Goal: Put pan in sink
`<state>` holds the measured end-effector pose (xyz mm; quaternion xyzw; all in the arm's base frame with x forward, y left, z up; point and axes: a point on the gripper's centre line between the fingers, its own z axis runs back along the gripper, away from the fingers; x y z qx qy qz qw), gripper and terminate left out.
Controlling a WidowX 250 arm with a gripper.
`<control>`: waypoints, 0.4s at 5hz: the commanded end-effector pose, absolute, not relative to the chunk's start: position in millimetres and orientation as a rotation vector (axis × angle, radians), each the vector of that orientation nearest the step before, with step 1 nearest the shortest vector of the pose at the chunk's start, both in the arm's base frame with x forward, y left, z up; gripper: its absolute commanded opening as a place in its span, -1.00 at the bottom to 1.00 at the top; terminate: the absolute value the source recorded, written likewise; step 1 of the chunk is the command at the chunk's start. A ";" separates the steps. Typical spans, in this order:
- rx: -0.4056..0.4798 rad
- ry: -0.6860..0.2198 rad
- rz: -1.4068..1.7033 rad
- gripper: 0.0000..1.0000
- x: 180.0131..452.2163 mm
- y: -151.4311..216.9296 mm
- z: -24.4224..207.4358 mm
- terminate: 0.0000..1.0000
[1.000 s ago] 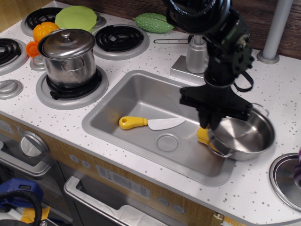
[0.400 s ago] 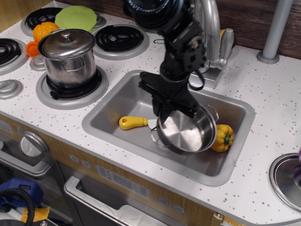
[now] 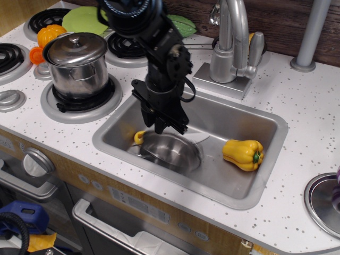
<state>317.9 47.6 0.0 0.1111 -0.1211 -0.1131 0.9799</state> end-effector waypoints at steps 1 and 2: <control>0.231 -0.294 -0.246 1.00 326.9 55.1 4.9 -1.00; 0.231 -0.294 -0.246 1.00 326.9 55.1 4.9 1.00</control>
